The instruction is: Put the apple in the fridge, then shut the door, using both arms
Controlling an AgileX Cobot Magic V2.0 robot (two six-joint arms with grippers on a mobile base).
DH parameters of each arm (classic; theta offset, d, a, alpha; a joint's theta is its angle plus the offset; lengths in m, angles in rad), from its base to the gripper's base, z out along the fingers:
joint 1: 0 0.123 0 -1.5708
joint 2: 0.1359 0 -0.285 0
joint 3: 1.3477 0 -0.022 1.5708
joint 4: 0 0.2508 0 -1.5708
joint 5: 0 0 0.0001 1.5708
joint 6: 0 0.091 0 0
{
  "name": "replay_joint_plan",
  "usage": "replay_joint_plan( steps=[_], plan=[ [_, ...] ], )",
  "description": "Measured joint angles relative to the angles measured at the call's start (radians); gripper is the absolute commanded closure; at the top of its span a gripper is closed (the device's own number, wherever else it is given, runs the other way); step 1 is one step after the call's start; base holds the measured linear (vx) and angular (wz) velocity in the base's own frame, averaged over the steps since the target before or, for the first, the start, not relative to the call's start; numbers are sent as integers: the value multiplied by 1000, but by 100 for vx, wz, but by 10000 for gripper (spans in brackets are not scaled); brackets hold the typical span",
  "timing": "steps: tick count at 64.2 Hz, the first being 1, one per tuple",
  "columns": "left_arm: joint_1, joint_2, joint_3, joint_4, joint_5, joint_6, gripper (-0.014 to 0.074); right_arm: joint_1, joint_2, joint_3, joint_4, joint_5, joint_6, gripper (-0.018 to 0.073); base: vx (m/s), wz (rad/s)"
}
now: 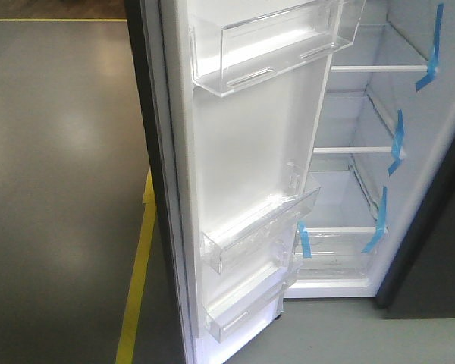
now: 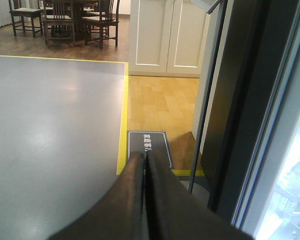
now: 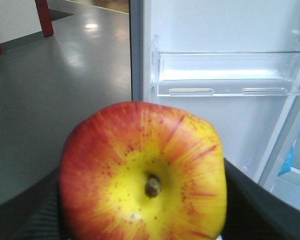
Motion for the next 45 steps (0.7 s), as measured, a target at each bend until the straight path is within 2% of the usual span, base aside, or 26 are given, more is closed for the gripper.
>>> replay_joint_plan(
  steps=[45],
  plan=[
    [0, 0, 0, 0, 0, 0, 603, 0, 0, 0, 0, 0, 0, 564, 12, -3]
  ],
)
